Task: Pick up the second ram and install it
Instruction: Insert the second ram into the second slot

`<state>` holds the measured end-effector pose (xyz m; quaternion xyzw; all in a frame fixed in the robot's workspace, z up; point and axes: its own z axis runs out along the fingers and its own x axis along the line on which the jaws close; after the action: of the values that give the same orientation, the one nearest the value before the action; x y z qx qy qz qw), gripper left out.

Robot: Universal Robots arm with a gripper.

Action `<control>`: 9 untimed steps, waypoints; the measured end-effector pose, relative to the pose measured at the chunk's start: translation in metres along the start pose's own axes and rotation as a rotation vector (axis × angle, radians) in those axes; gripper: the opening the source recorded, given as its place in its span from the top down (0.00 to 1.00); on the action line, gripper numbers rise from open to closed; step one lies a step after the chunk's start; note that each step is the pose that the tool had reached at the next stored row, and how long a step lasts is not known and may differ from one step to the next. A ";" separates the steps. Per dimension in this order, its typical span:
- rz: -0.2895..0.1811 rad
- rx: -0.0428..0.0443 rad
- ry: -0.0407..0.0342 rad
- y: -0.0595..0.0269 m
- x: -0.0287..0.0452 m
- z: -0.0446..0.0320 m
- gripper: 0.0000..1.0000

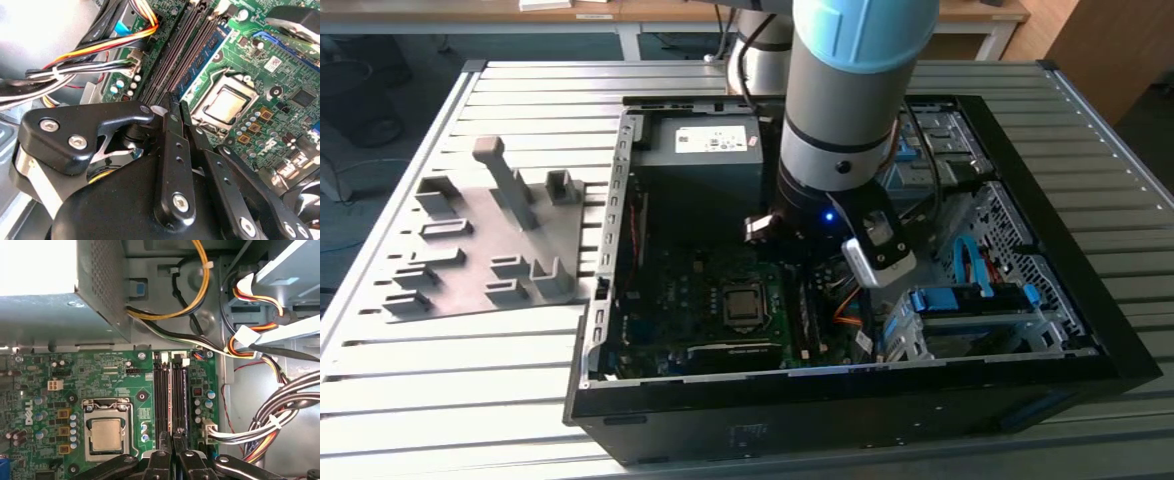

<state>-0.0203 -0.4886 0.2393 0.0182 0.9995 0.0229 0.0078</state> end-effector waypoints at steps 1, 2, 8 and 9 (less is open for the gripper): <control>-0.013 -0.0002 0.0006 0.0000 0.0001 0.0001 0.87; -0.020 -0.0004 0.0008 -0.0002 0.0001 0.0004 0.87; -0.012 -0.0002 0.0006 -0.0004 0.0001 0.0044 0.87; -0.014 -0.0001 0.0006 -0.0006 0.0002 0.0046 0.87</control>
<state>-0.0204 -0.4889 0.2346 0.0114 0.9996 0.0229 0.0076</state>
